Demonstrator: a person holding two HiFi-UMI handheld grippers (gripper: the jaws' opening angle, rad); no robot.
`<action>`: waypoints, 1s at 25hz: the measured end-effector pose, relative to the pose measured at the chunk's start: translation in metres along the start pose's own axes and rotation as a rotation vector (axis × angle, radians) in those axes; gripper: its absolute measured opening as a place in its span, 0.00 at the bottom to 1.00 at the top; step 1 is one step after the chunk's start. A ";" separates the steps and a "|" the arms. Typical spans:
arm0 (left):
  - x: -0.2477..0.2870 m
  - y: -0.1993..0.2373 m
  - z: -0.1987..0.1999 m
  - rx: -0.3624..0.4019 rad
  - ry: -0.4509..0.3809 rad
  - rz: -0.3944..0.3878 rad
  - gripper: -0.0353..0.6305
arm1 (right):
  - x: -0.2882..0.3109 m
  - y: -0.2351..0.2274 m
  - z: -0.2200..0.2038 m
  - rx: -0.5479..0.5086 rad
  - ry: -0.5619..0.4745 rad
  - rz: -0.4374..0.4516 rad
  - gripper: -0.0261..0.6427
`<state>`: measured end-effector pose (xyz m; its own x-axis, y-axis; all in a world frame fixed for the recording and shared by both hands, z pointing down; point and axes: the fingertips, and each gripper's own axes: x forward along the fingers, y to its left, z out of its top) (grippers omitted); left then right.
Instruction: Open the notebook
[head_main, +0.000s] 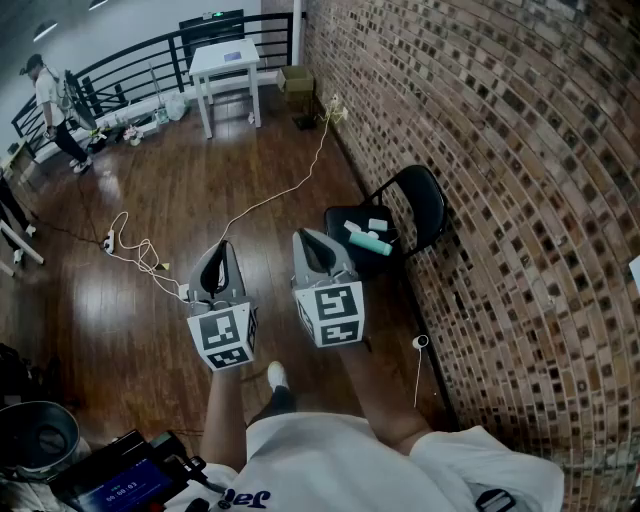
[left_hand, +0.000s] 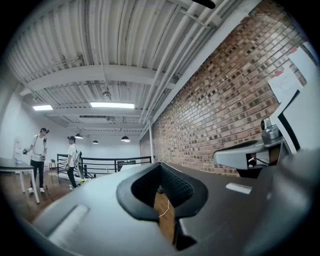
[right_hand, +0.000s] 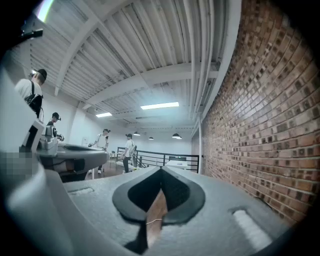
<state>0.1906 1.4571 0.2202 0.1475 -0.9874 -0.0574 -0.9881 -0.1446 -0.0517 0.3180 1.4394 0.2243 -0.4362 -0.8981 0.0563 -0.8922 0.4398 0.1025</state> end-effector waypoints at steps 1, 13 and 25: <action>0.014 0.012 0.001 -0.008 -0.007 -0.006 0.08 | 0.016 0.000 0.005 -0.001 -0.010 -0.013 0.02; 0.140 0.113 -0.020 -0.041 0.013 -0.024 0.08 | 0.174 0.008 0.009 0.014 -0.001 -0.067 0.01; 0.291 0.151 -0.047 -0.026 0.091 0.090 0.08 | 0.330 -0.048 -0.009 0.082 0.011 -0.031 0.02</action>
<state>0.0822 1.1449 0.2423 0.0551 -0.9980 0.0297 -0.9981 -0.0559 -0.0245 0.2178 1.1221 0.2471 -0.4071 -0.9110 0.0652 -0.9121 0.4092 0.0230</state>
